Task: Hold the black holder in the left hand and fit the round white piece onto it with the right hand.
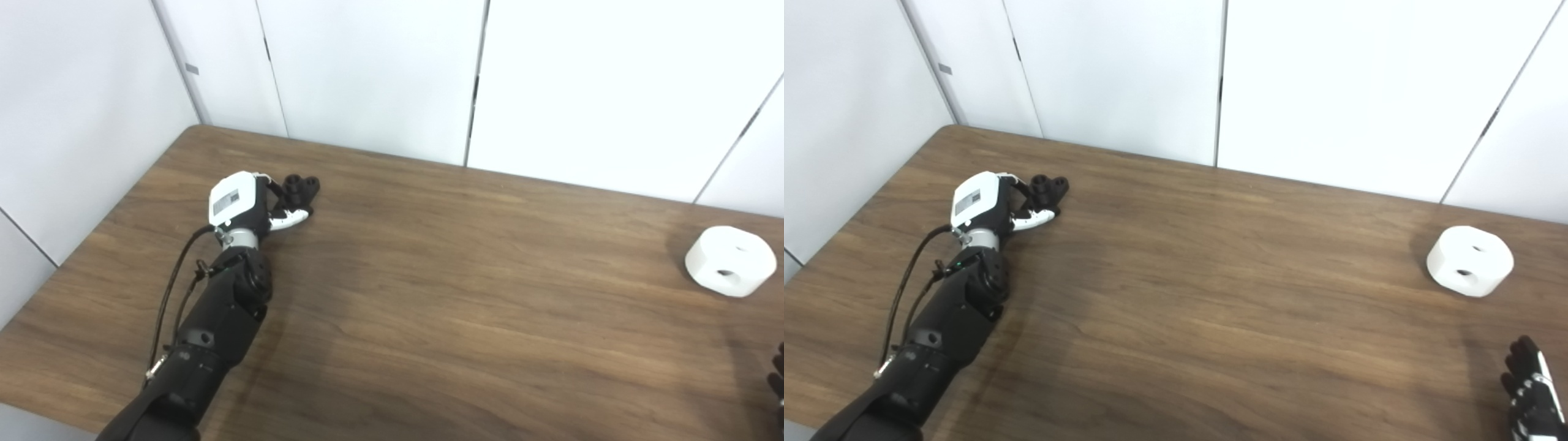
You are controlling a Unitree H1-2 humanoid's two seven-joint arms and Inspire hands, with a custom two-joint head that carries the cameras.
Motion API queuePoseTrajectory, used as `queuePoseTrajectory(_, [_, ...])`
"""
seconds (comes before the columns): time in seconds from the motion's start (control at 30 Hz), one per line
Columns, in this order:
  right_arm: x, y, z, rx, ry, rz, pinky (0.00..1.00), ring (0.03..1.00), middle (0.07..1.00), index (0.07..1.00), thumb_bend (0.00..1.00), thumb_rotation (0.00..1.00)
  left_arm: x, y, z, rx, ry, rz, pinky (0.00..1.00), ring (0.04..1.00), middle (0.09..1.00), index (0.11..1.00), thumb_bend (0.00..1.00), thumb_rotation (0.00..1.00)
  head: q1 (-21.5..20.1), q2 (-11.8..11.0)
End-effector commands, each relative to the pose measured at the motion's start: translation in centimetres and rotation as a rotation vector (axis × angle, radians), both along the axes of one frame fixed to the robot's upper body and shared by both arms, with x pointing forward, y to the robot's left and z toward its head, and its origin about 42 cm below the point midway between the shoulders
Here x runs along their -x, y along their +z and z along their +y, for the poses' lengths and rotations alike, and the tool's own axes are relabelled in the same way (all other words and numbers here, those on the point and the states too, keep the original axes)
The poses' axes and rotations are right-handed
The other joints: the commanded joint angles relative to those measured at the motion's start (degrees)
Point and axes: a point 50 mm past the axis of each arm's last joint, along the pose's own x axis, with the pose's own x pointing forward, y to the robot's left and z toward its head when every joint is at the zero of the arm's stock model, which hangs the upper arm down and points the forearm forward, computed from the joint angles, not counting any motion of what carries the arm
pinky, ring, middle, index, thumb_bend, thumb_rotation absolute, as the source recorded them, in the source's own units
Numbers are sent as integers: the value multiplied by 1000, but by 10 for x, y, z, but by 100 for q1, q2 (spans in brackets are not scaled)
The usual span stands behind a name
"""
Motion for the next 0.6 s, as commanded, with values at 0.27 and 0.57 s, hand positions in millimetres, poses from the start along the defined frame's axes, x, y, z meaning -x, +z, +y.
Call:
queuePoseTrajectory(0.27, [15, -24, 19, -84, -14, 52, 1000, 1000, 999, 1000, 719, 1000, -12, 25, 4, -50, 20, -133, 969, 863, 768, 485, 517, 54, 6, 9])
queuePoseTrajectory(0.57, [13, -25, 19, -74, -8, 44, 1000, 1000, 998, 1000, 698, 1000, -7, 26, 0, -23, -47, -154, 951, 870, 768, 486, 516, 49, -37, 28])
